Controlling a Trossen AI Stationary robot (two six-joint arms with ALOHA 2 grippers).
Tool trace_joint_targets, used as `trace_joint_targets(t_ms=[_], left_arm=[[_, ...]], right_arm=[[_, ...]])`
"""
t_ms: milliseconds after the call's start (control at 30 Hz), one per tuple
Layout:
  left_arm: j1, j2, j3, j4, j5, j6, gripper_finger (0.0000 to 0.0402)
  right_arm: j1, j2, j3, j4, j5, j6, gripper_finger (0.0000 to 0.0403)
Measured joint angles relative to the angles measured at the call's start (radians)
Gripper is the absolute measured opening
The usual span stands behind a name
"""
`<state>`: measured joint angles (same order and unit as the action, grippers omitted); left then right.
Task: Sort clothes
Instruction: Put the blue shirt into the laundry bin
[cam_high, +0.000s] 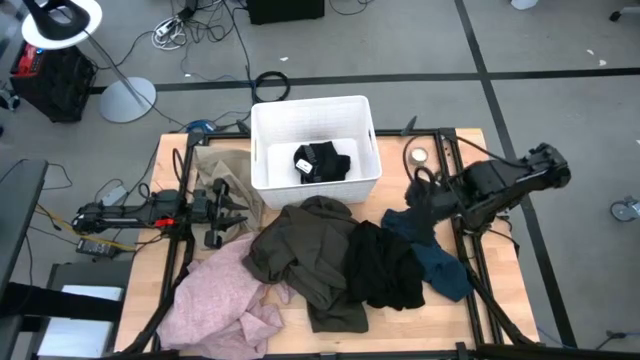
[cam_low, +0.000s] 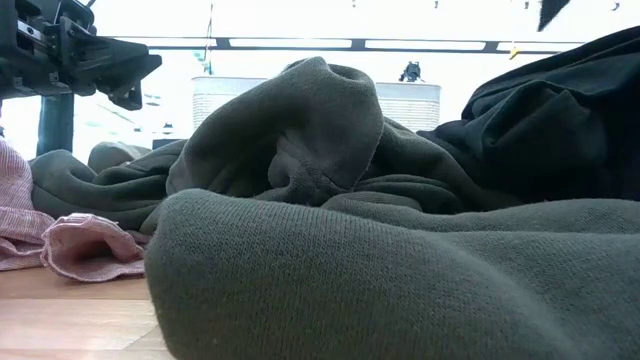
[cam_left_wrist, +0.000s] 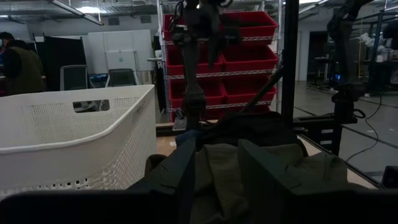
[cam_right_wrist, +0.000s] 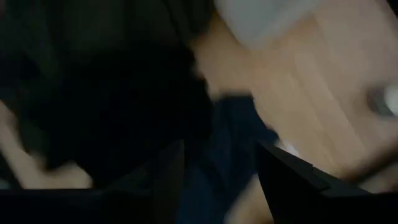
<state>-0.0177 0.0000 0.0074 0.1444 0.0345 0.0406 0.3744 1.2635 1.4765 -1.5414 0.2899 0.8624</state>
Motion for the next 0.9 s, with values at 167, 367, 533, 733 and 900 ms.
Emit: trace_joint_targets(t_ms=[167, 367, 533, 733, 900], left_arm=[[0.000, 0.000, 0.000, 0.000, 0.000, 0.000, 0.0125], [0.000, 0.000, 0.000, 0.000, 0.000, 0.000, 0.0125], [0.000, 0.000, 0.000, 0.000, 0.000, 0.000, 0.0125], [0.000, 0.000, 0.000, 0.000, 0.000, 0.000, 0.0125], [0.000, 0.000, 0.000, 0.000, 0.000, 0.000, 0.0125]], right_arm=[[0.075, -0.065, -0.087, -0.011, -0.004, 0.058, 0.0197], [0.135, -0.194, -0.246, -0.006, -0.009, 0.266, 0.0197], [0.166, -0.260, -0.383, 0.020, -0.035, 0.414, 0.0197], [0.177, -0.276, -0.558, 0.143, -0.098, 0.464, 0.0197], [0.178, -0.276, -0.717, 0.336, -0.134, 0.463, 0.0197]])
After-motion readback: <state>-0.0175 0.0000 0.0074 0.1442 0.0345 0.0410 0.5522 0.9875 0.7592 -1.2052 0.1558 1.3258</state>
